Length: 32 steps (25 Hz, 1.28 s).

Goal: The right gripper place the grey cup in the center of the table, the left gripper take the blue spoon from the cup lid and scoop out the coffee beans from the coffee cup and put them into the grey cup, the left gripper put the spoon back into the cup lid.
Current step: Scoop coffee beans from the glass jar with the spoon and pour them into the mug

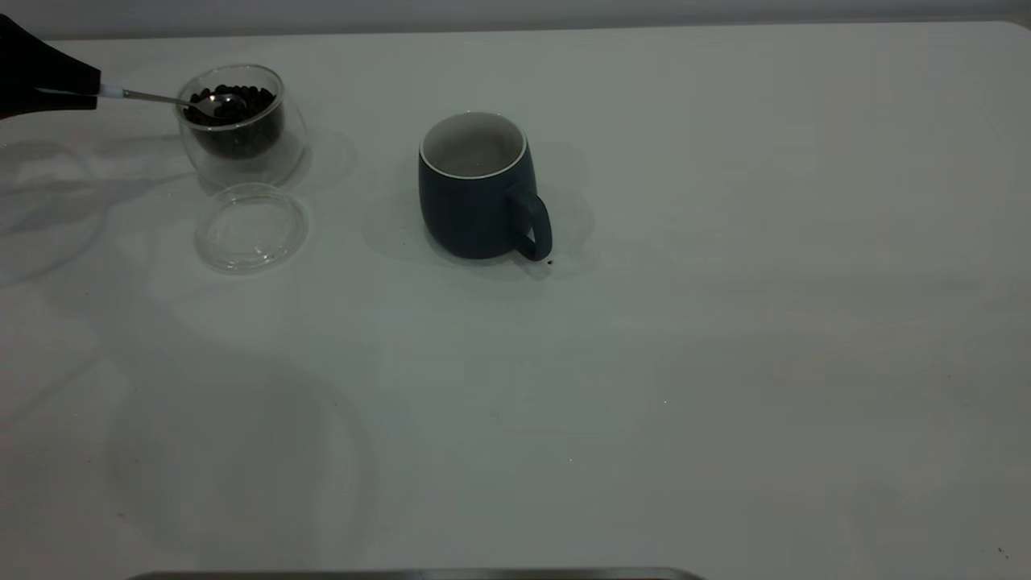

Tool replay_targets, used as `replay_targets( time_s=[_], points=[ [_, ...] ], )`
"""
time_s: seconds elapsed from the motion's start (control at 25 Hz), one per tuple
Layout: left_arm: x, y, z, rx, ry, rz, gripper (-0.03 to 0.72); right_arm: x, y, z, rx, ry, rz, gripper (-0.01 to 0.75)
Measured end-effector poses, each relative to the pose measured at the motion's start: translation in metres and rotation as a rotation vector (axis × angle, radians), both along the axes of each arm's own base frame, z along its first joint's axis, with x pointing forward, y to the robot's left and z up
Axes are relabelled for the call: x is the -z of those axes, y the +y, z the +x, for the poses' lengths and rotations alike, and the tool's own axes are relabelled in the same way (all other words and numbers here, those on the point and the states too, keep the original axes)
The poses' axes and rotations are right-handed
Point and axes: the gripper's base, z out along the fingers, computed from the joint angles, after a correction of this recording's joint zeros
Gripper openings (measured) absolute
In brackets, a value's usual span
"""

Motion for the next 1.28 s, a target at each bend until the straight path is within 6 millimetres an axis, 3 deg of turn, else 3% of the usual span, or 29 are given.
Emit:
replay_targets(
  time_s=[1.28],
  points=[
    [-0.0010, -0.0008, 0.0024, -0.117, 0.140, -0.101, 0.126, 0.0000, 0.0000, 0.0000, 0.000, 0.000, 0.000, 0.364]
  ],
)
